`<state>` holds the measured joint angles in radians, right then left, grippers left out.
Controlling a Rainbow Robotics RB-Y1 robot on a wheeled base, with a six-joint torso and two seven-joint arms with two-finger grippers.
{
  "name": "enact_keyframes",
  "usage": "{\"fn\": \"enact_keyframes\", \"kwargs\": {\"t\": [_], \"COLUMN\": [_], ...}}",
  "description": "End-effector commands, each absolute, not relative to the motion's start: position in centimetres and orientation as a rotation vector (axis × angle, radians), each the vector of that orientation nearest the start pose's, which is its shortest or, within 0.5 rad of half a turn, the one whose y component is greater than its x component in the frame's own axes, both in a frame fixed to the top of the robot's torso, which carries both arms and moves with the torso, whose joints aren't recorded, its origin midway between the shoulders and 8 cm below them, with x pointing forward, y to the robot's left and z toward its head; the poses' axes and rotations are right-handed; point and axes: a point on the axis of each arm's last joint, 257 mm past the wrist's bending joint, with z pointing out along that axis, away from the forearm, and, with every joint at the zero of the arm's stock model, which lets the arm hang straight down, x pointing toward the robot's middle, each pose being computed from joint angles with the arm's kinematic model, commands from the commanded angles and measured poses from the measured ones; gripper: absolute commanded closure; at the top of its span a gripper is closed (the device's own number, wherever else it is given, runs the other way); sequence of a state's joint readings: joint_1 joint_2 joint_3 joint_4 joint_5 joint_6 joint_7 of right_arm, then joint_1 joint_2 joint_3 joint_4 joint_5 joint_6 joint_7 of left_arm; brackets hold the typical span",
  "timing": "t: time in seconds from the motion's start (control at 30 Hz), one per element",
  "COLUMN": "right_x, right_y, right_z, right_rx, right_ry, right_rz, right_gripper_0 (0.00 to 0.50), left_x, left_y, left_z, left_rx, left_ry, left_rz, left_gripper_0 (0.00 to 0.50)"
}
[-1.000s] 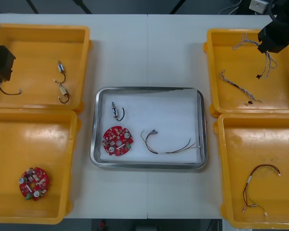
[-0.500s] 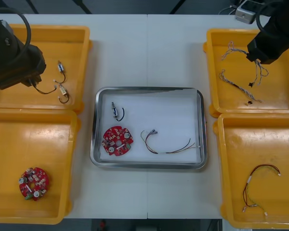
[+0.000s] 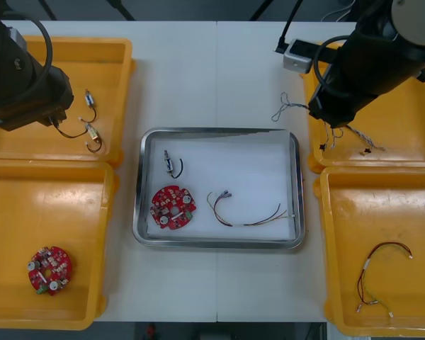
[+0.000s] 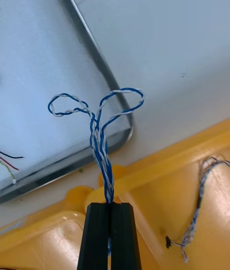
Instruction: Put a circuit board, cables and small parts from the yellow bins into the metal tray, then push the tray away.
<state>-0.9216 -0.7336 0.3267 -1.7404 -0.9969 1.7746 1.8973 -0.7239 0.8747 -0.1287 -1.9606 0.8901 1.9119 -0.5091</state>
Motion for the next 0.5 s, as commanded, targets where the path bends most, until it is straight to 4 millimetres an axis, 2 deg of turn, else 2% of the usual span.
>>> {"fn": "enact_keyframes", "kwargs": {"t": [0.03,0.2,0.37,0.5], "right_x": [48.1,47.9,47.6,47.5], "right_y": [-13.1,-10.6,-8.1,-6.7], "right_z": [-11.7,-14.5,-18.2,-20.4], "right_rx": [-1.449,-1.507,-1.512,-1.554], "right_ry": [2.267,2.244,2.252,2.208], "right_rz": [-0.072,-0.111,-0.137,-0.195], "right_gripper_0": [0.500,0.500,0.500,0.500], "left_x": [46.2,46.2,46.2,46.2], "left_y": [28.1,28.1,28.2,28.2], "left_z": [-8.5,-8.6,-8.6,-8.6], "left_rx": [-0.490,-0.477,-0.472,-0.470], "left_ry": [2.575,2.579,2.577,2.576], "left_rz": [-0.090,-0.086,-0.078,-0.076], "left_gripper_0": [0.500,0.500,0.500,0.500]}}
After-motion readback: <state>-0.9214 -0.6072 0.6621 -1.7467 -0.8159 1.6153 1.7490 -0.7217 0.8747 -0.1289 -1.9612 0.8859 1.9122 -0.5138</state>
